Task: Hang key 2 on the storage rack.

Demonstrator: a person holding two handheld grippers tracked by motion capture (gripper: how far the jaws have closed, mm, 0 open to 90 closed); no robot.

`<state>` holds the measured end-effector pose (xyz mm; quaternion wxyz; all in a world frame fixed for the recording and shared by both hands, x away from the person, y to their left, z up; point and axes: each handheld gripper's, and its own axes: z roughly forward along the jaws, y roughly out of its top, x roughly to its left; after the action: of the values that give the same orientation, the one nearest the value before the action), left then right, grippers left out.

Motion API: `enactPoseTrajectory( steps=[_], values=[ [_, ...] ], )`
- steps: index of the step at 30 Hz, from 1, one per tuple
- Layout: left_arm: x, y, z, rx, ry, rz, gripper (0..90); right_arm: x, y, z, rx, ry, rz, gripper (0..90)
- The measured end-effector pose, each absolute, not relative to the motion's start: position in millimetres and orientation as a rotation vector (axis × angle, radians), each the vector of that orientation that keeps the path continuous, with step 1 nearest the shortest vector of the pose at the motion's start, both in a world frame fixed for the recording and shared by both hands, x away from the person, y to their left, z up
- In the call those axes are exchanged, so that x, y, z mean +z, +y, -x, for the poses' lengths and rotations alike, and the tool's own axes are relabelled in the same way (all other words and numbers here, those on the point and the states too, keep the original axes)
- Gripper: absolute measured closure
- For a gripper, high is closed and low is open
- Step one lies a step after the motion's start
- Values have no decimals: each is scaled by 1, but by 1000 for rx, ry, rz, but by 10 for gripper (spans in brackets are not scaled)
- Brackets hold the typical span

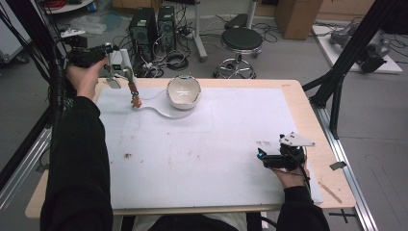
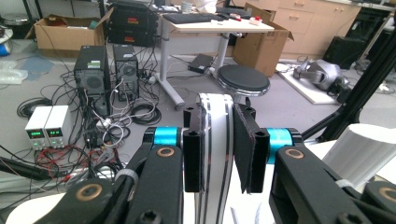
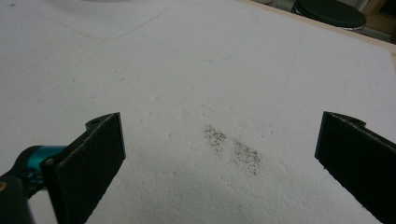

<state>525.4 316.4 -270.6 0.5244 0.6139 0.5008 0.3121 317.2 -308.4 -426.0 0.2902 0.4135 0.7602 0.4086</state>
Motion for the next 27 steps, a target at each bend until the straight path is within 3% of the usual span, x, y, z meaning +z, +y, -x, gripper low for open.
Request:
enactPoseTrajectory(
  steps=[27],
  values=[
    [-268, 306, -524, 672, 1166, -1415, 745, -426, -309, -316, 1090, 2022, -1106, 7]
  ],
)
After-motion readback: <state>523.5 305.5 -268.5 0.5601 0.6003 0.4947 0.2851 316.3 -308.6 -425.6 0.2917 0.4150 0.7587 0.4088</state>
